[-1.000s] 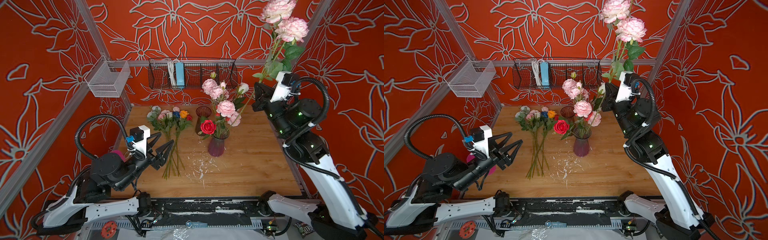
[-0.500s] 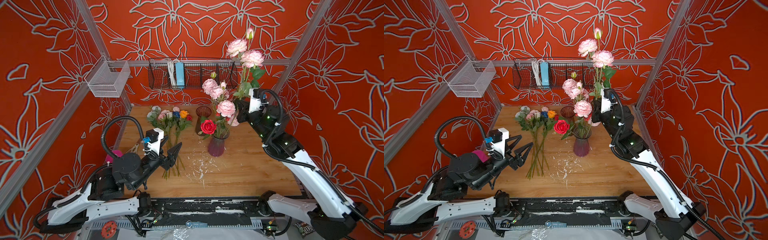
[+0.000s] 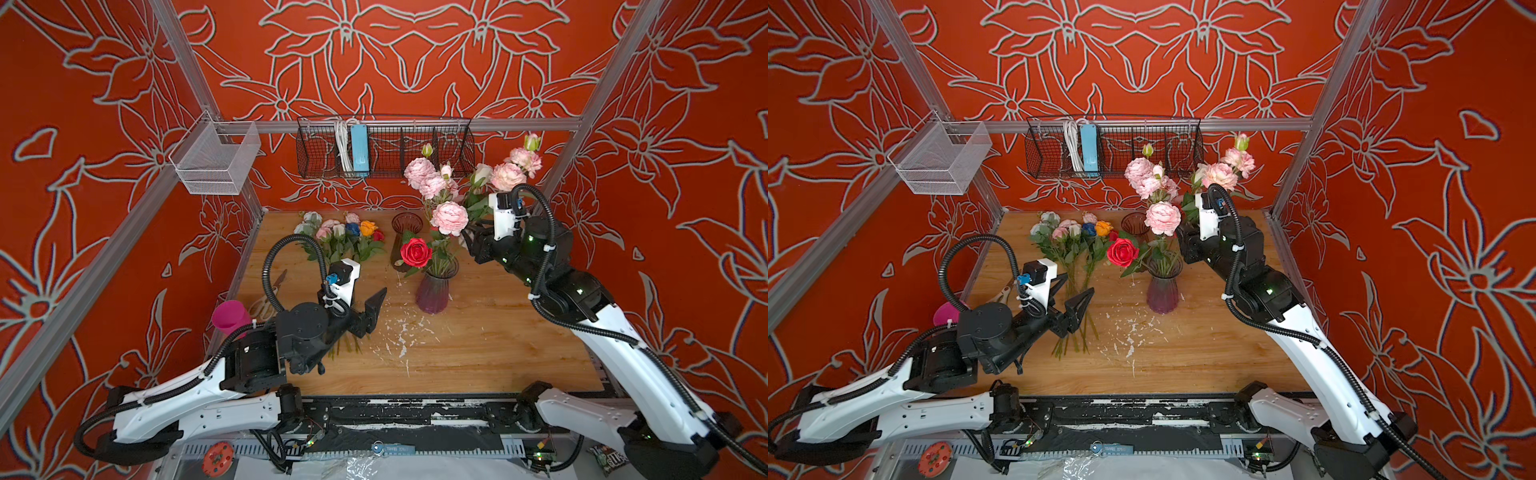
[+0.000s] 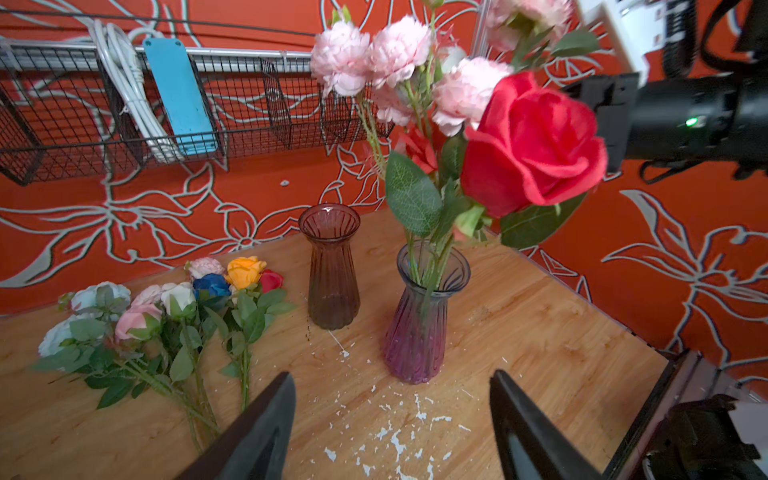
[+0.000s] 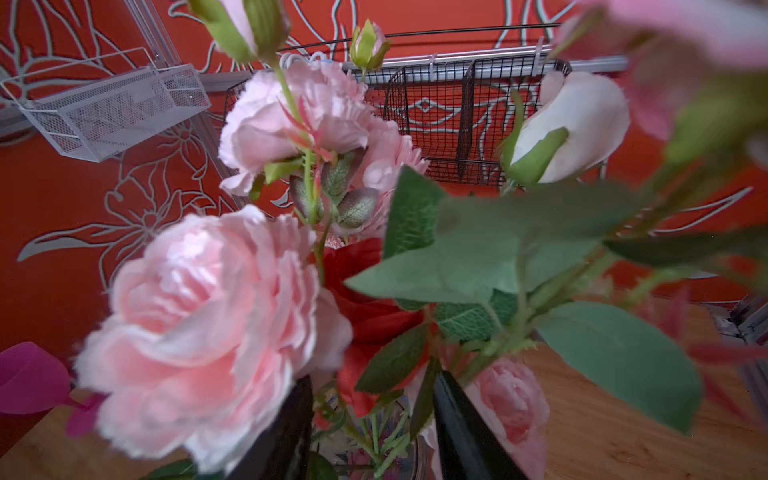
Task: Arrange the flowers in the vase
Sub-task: 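Lower the pink rose stem into the purple vase with the right gripper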
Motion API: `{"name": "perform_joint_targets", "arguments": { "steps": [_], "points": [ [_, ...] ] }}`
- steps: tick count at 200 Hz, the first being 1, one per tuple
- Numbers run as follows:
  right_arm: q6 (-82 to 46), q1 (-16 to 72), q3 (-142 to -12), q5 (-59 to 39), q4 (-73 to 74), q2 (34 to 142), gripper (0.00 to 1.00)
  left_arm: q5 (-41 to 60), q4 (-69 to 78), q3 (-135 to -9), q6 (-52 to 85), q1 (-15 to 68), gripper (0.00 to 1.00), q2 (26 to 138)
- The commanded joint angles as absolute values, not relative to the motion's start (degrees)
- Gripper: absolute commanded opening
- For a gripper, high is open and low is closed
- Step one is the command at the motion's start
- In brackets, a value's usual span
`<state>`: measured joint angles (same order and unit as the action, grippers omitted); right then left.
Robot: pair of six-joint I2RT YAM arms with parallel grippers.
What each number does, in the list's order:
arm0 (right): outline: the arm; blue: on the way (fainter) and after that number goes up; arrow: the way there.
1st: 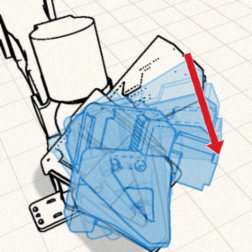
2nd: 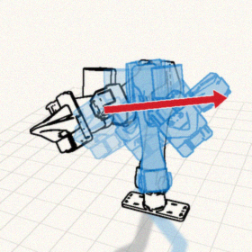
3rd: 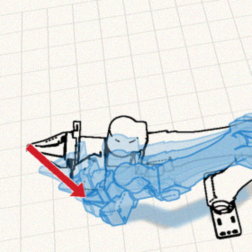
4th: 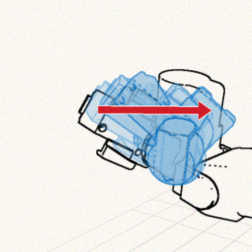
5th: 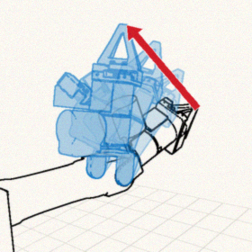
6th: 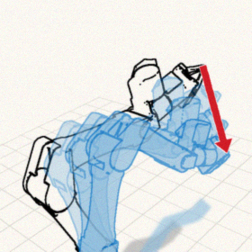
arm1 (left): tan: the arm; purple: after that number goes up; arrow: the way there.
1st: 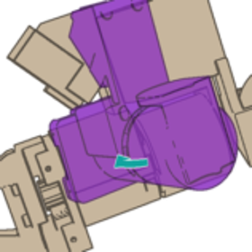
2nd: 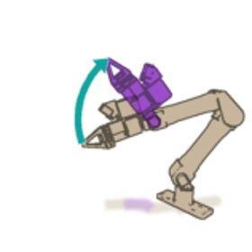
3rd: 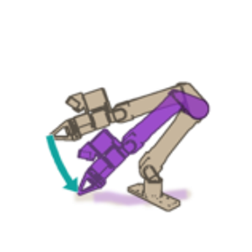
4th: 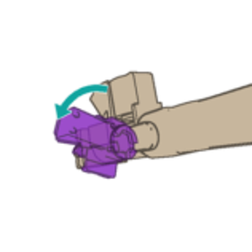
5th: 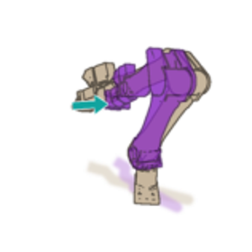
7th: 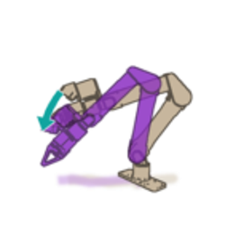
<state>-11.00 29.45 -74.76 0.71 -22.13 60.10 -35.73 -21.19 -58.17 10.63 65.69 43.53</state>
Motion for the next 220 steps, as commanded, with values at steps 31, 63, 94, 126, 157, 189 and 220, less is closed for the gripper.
{"name": "perform_joint_targets", "arguments": {
  "steps": [31, 63, 94, 126, 157, 189, 220],
  "points": [
    [-15.6, 29.6, -75.9, -1.9, -25.6, 52.9, 0.50, -40.2, -14.7, -49.4, 25.1, 57.1, 0.74, 40.2],
    [-16.8, 29.6, -74.8, 0.2, -27.7, 46.9, 0.51, -36.0, -16.2, -45.5, 34.8, 49.8, 0.74, 42.9],
    [-19.4, 29.5, -67.4, 11.1, -29.4, 42.4, 0.51, -28.6, -15.0, -44.6, 39.3, 43.8, 0.74, 48.6],
    [-29.4, 28.0, -58.7, 13.3, -32.3, 40.6, 0.50, -15.8, -11.9, -43.6, 45.1, 34.6, 0.74, 55.9],
    [-33.0, 24.4, -54.4, 7.3, -33.7, 39.6, 0.49, -9.2, -10.4, -44.5, 46.7, 30.7, 0.75, 62.3],
    [-37.8, 14.4, -51.9, -8.2, -34.7, 42.3, 0.47, -4.6, -12.3, -48.6, 45.4, 30.3, 0.74, 69.6],
    [-40.0, 11.1, -52.6, -21.6, -33.9, 49.9, 0.47, -2.1, -8.7, -49.3, 45.6, 30.3, 0.74, 75.2]
  ]
}}
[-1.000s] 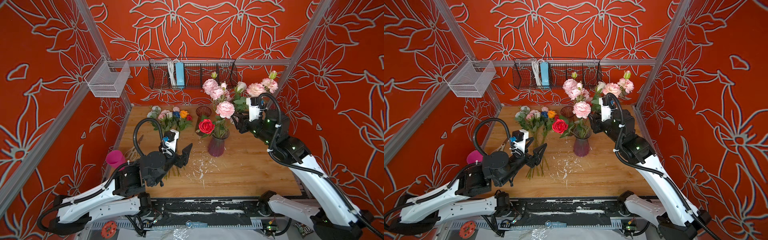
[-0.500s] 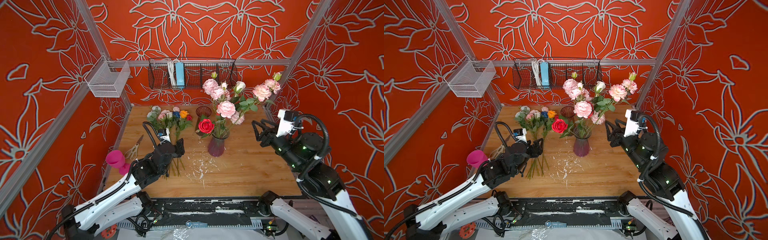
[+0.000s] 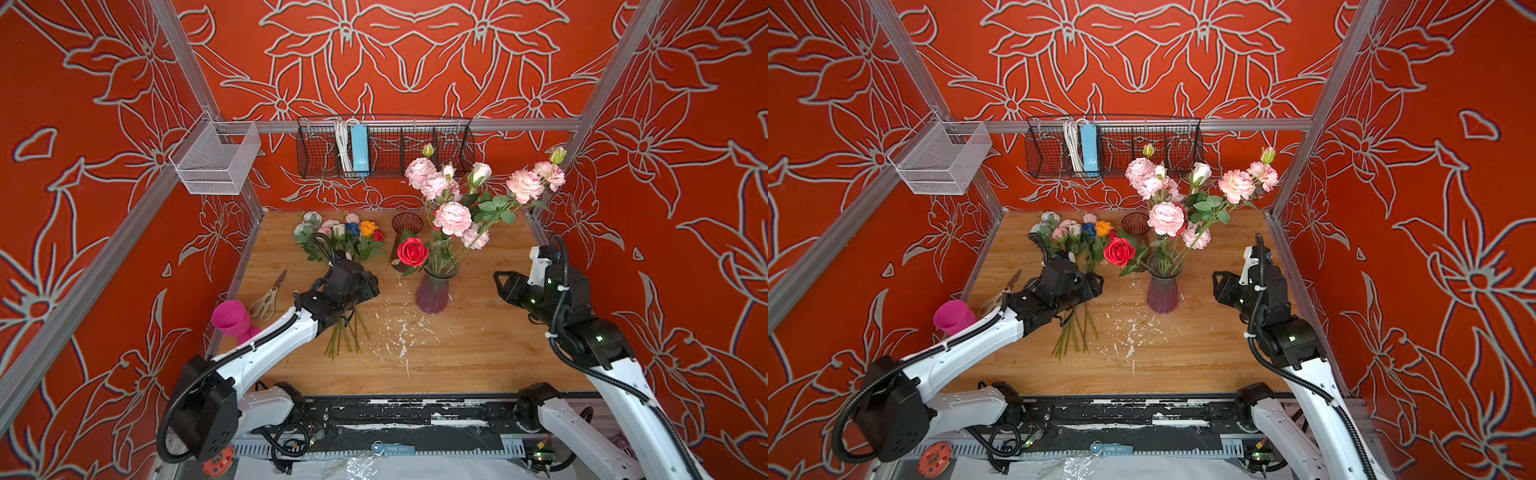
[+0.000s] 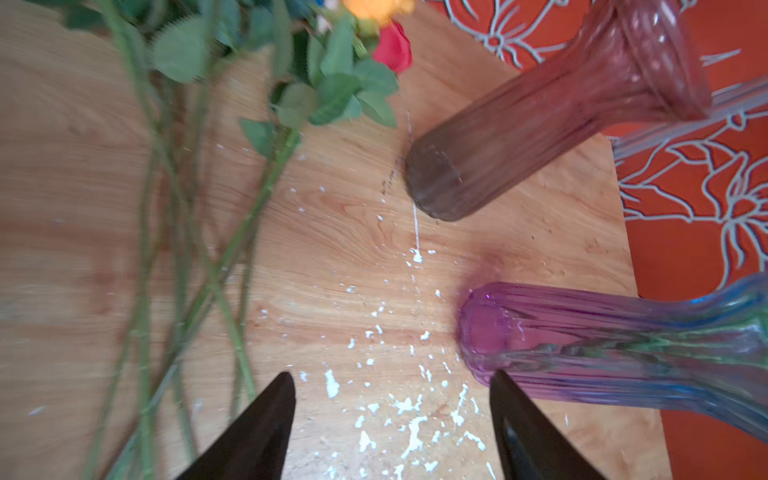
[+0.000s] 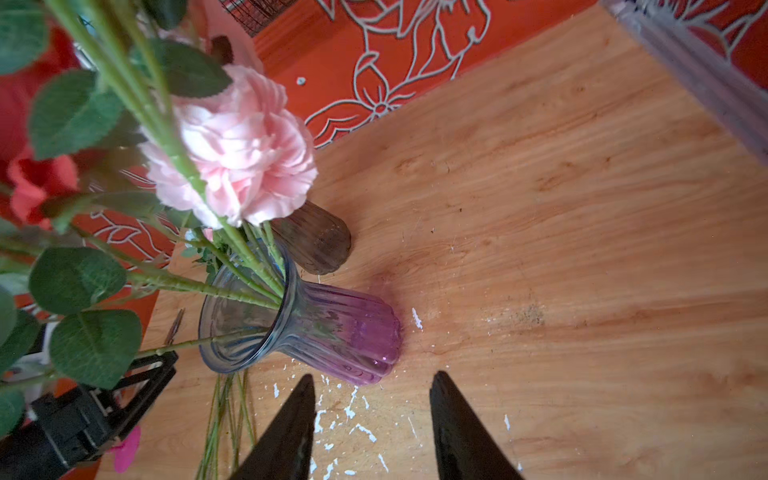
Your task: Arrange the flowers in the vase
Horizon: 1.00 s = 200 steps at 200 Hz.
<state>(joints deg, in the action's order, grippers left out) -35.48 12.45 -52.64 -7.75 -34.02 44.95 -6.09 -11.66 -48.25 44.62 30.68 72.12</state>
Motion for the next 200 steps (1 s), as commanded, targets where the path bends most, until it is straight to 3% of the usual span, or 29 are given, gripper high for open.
{"name": "perform_joint_targets", "arguments": {
  "steps": [1, 81, 123, 200],
  "points": [
    [-40.1, 11.0, -52.7, -21.9, -33.9, 50.1, 0.47, -1.9, -8.6, -49.2, 45.6, 30.3, 0.74, 75.4],
    [-42.8, 11.2, -57.6, -25.7, -30.9, 57.8, 0.51, 8.0, -1.1, -56.4, 44.9, 30.5, 0.71, 93.0],
    [-38.8, 12.2, -62.3, -25.4, -31.9, 64.3, 0.43, 12.1, 5.6, -57.9, 46.2, 31.2, 0.68, 99.6],
    [-36.6, 16.6, -64.7, -20.4, -31.3, 70.5, 0.41, 18.3, 12.2, -61.5, 45.2, 34.5, 0.66, 106.7]
  ]
}}
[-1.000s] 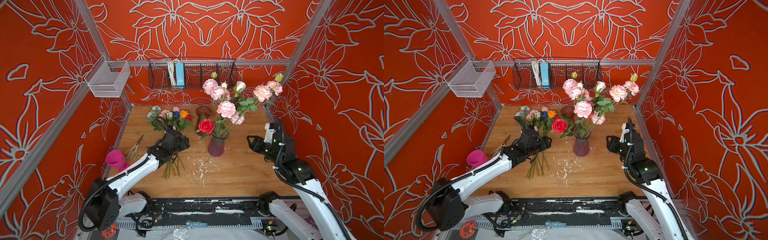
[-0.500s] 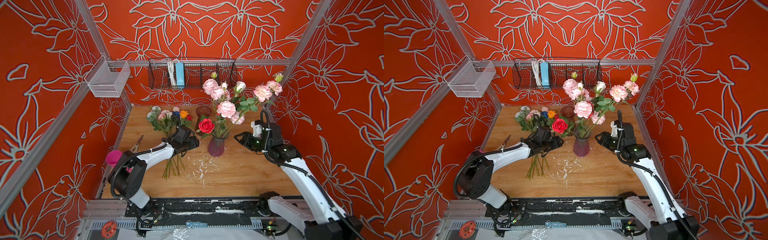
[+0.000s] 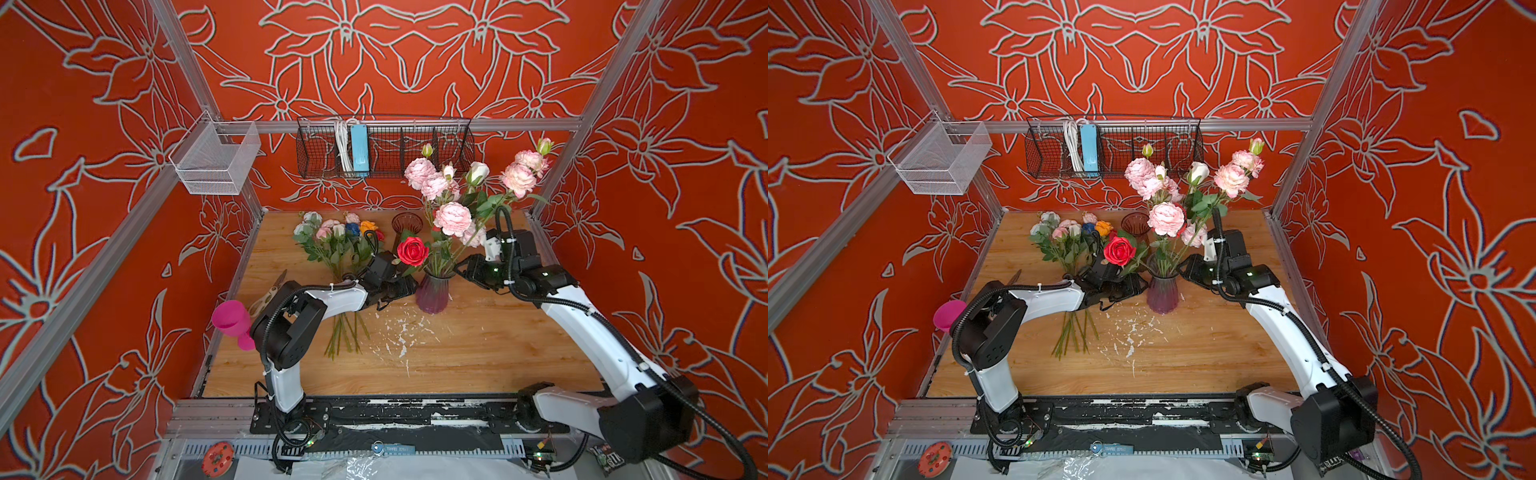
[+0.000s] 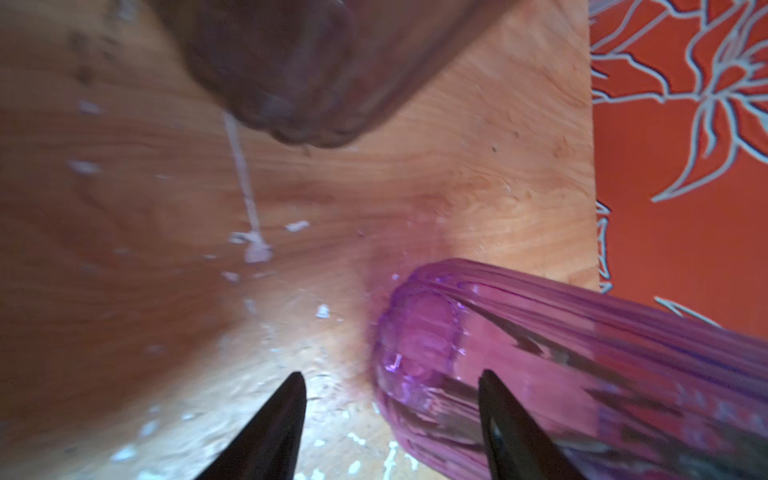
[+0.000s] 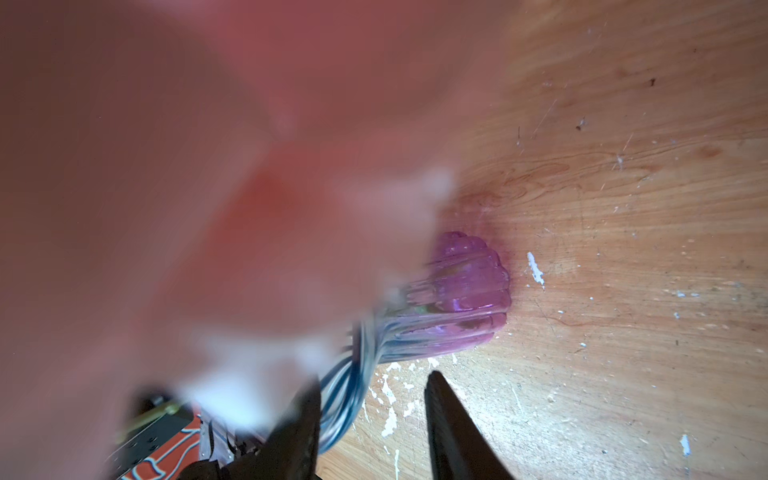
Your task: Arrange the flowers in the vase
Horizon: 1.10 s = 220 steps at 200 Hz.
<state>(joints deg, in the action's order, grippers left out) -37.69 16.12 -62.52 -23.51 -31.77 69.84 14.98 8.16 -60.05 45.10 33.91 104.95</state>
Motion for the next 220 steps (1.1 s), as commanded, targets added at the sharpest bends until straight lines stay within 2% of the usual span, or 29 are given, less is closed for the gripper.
{"name": "perform_joint_targets", "arguments": {
  "steps": [1, 46, 95, 156, 220],
  "points": [
    [-36.5, 16.6, -64.7, -20.4, -31.4, 70.6, 0.41, 18.3, 12.2, -61.5, 45.2, 34.6, 0.66, 106.7],
    [-34.9, 16.8, -65.8, -16.9, -33.2, 73.3, 0.36, 19.4, 13.3, -63.6, 44.5, 35.8, 0.65, 109.0],
    [-34.0, 16.5, -66.9, -12.0, -35.8, 73.2, 0.17, 20.0, 13.8, -64.5, 44.2, 36.7, 0.65, 109.3],
    [-34.9, 14.3, -68.9, -10.4, -34.5, 76.1, 0.00, 16.7, 4.0, -57.7, 39.3, 33.3, 0.65, 94.0],
    [-32.3, 5.9, -78.2, -9.3, -35.9, 84.8, 0.00, 11.3, -5.9, -53.2, 36.1, 32.3, 0.68, 75.1]
  ]
}}
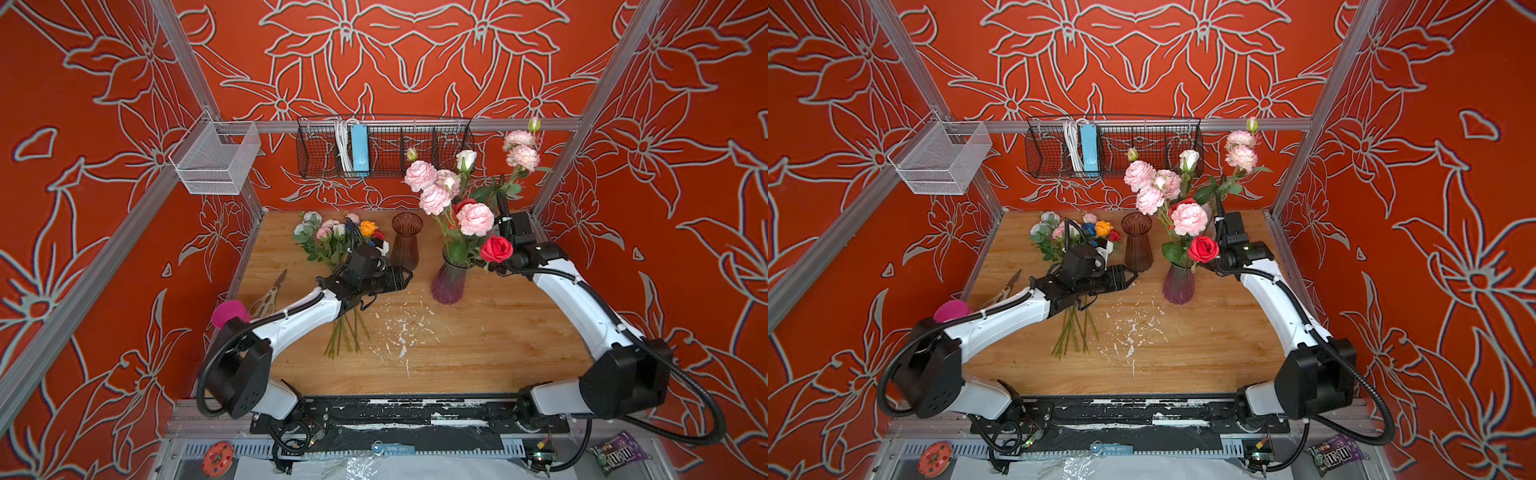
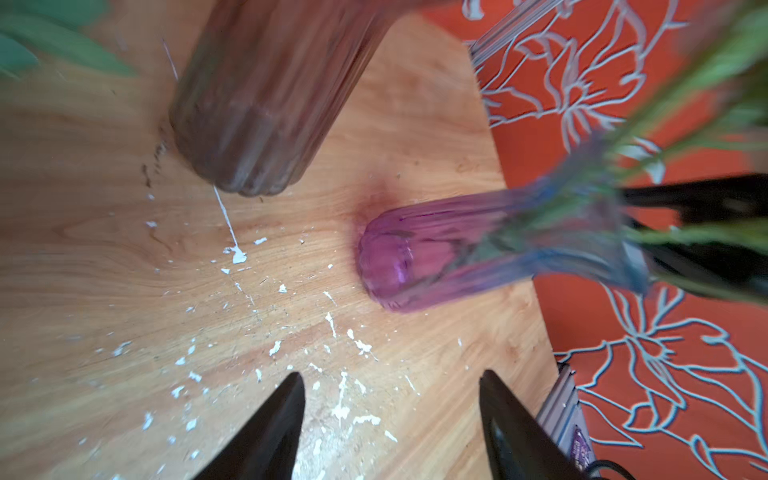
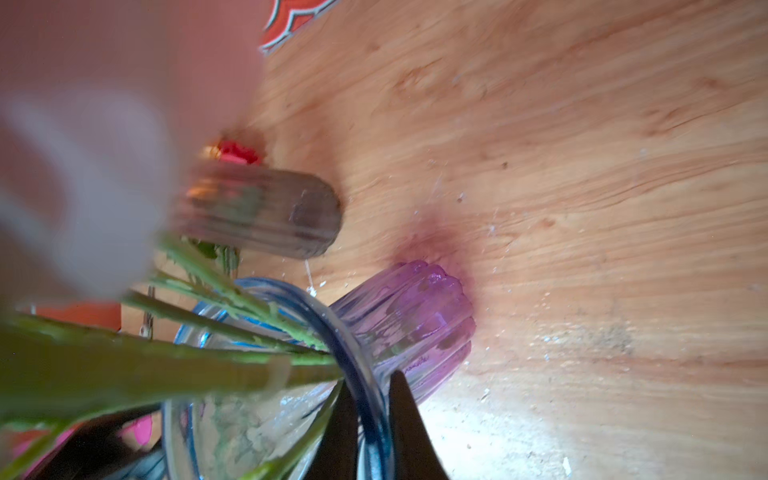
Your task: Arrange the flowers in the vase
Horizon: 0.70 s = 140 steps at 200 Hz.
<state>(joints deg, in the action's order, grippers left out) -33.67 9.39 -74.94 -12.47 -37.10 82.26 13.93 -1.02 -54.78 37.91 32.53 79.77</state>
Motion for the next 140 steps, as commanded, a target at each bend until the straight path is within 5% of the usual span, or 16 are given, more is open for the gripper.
{"name": "perform_joint_targets", "arguments": {
  "steps": [1, 140],
  "points": [
    [-32.3, 5.8, -78.3, -9.3, -35.8, 84.9, 0.00, 11.2, -6.1, -53.2, 36.1, 32.3, 0.68, 74.9],
    [-33.6, -3.6, -93.8, -9.9, -33.7, 103.7, 0.00, 5.0, -21.7, -56.7, 35.4, 31.9, 0.71, 63.5]
  ]
}}
